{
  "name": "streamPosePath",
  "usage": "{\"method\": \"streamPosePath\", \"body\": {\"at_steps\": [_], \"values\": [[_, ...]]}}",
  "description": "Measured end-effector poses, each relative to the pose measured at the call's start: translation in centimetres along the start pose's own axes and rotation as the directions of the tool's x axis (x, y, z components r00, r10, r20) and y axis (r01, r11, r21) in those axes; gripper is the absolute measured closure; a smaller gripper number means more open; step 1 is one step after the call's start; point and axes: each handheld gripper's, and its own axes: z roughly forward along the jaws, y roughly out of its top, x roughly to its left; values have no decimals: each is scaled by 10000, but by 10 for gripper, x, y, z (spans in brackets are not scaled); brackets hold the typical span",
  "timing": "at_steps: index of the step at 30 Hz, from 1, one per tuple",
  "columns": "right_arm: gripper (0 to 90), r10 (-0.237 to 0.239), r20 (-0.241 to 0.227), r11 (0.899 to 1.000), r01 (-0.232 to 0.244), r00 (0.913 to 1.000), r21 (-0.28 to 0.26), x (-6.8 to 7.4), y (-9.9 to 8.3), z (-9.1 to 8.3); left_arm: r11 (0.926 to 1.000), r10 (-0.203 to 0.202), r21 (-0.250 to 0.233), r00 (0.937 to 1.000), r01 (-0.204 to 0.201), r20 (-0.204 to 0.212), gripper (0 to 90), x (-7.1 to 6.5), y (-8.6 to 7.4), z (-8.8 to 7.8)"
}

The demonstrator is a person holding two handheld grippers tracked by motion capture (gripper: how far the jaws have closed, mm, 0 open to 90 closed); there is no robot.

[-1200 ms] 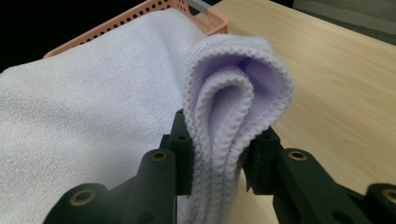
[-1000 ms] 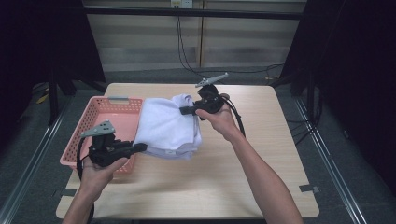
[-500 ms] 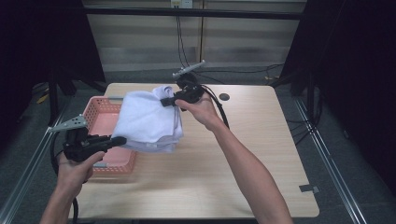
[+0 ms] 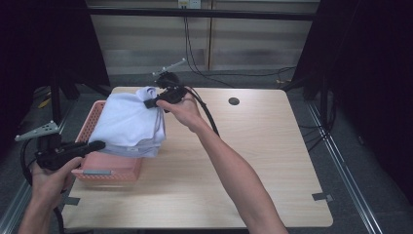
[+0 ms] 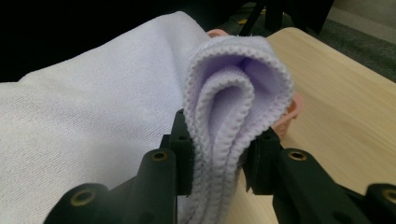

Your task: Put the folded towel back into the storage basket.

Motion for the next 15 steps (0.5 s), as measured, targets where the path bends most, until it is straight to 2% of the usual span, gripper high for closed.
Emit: {"method": "streamPosePath", "body": {"at_steps": [6,11,15], "values": [[690,-13,-80,9997,15,10000,262,11,7,29,9990,-440,-74,9980,437,-449,804,19,-10,-17],[689,27,-6,9992,-26,10000,403,21,15,49,9984,-556,63,9956,562,-751,806,31,-12,-28],[690,105,114,9988,-110,9999,487,25,18,66,9967,-758,193,9914,783,-1064,807,44,-15,-32]]}}
